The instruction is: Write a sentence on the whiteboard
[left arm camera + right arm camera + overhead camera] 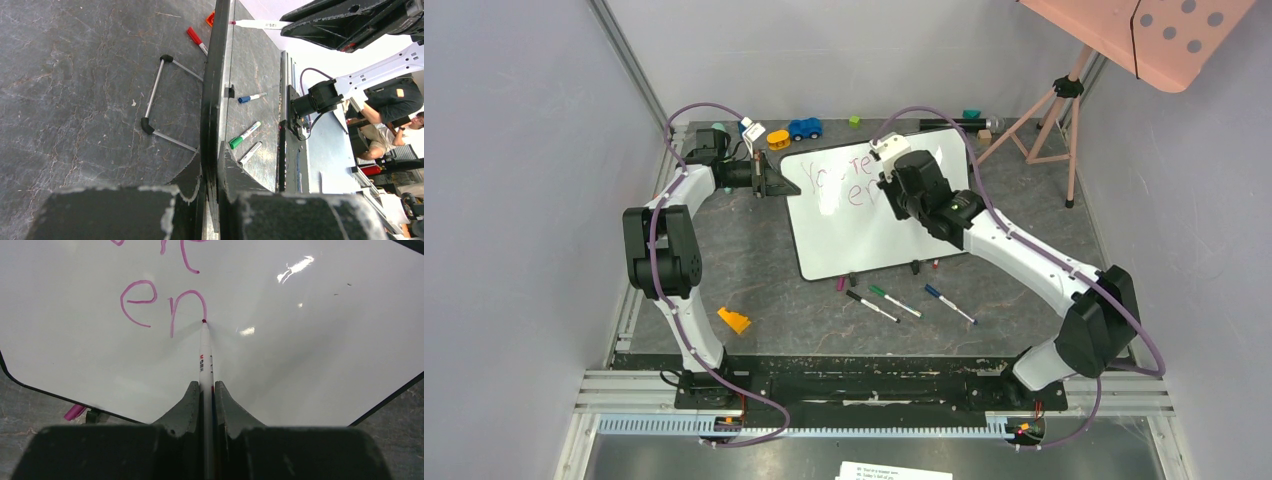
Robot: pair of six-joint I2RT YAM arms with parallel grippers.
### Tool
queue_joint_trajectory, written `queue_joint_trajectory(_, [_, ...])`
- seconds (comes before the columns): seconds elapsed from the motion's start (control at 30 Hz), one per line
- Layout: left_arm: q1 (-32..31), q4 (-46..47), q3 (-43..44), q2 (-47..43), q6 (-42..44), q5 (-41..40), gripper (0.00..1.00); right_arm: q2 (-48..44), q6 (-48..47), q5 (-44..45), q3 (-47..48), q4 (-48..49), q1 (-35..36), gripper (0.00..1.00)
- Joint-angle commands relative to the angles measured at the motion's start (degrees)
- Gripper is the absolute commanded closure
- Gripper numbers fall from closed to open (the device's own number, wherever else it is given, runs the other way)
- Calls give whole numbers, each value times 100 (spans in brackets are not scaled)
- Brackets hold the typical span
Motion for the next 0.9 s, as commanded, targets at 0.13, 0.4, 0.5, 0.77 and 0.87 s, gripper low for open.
queue_joint_trajectory(0.13, [-358,-109,-267,182,1152,-1482,98,-223,30,-83,-319,-98,-64,100])
queue_joint_trajectory(0.4, [-358,-111,-269,180,1152,-1476,98,-499,70,-115,-218,-19,-64,100])
queue_joint_trajectory(0.5, [-358,-108,-282,179,1154,-1473,98,-578,71,-98,-128,-3,-73,100])
queue_joint_trajectory(0.77, [-358,-107,-282,176,1157,-1473,98,-476,74,-27,116,9,-156,100])
queue_joint_trajectory(0.87, [-358,-106,-281,174,1158,-1472,98,-374,74,41,201,8,-199,100])
